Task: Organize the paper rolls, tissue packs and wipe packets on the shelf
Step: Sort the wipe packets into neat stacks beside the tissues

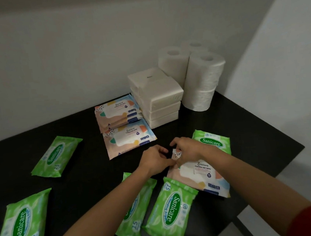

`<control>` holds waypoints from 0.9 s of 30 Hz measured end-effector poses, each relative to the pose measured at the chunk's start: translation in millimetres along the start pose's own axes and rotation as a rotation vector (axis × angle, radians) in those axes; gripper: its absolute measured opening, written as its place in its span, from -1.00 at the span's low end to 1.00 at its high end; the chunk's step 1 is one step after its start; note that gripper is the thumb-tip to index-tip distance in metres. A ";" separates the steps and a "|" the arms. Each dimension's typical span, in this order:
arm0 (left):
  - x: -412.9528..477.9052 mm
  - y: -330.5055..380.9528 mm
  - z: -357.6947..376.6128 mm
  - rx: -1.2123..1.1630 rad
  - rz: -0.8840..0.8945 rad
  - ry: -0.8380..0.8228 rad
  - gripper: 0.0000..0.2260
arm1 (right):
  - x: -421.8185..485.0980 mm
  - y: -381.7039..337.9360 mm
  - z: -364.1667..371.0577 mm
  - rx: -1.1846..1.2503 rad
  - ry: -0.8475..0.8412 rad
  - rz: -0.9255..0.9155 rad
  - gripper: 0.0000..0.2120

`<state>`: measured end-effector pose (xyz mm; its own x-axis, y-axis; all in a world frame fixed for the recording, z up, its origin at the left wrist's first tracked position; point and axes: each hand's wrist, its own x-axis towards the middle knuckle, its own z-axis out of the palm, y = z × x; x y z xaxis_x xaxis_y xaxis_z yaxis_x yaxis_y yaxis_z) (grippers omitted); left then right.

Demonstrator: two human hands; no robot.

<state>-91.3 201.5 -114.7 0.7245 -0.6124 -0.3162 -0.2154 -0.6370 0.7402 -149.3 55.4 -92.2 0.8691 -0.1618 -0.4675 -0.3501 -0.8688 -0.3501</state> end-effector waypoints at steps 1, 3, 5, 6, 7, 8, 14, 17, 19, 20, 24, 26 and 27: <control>-0.3 -0.2 0.8 -0.015 0.001 0.001 -0.60 | 1.4 0.5 -0.3 0.034 -0.003 -0.003 -0.23; -0.2 -1.7 1.9 -0.055 0.000 -0.001 -0.59 | 4.2 2.6 -0.9 0.111 -0.005 -0.019 -0.39; 0.4 -2.7 1.3 -0.083 -0.014 -0.008 -0.59 | 7.3 5.8 0.3 0.238 0.039 -0.045 -0.55; 1.1 -2.6 0.2 -0.103 -0.024 -0.023 -0.59 | 8.3 6.3 0.1 0.329 0.072 -0.061 -0.61; 2.1 -2.6 -0.6 -0.140 -0.028 -0.052 -0.60 | 8.7 5.6 -1.6 0.417 0.101 -0.077 -0.66; 2.7 -2.4 -1.4 -0.183 -0.032 -0.096 -0.61 | 8.7 3.1 -4.6 0.494 0.122 -0.096 -0.69; -7.6 -3.2 -11.0 -0.422 0.019 -0.191 -0.86 | 14.9 -33.2 -25.1 0.620 0.204 -0.226 -0.74; -11.1 -8.6 -27.6 -0.464 0.079 -0.100 -0.90 | 18.9 -50.4 -28.2 0.680 0.279 -0.275 -0.79; -13.7 -13.9 -39.0 -0.475 0.079 -0.051 -0.86 | 20.9 -60.1 -28.9 0.661 0.304 -0.316 -0.80; -14.6 -17.7 -44.4 -0.479 0.062 -0.014 -0.82 | 21.9 -64.2 -28.3 0.592 0.310 -0.335 -0.78; -17.3 -34.4 -67.6 -0.605 0.013 0.114 -0.76 | 28.6 -75.7 -22.8 0.291 0.367 -0.447 -0.65; -19.4 -43.7 -79.7 -0.680 -0.029 0.174 -0.76 | 31.0 -82.1 -19.4 0.173 0.430 -0.522 -0.57; -20.9 -47.8 -85.8 -0.714 -0.055 0.203 -0.74 | 31.7 -85.4 -17.5 0.134 0.452 -0.553 -0.54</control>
<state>-40.0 284.8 -92.5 0.8435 -0.4458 -0.2995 0.2529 -0.1624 0.9538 -85.7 116.3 -62.9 0.9808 0.0817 0.1771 0.1673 -0.8196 -0.5480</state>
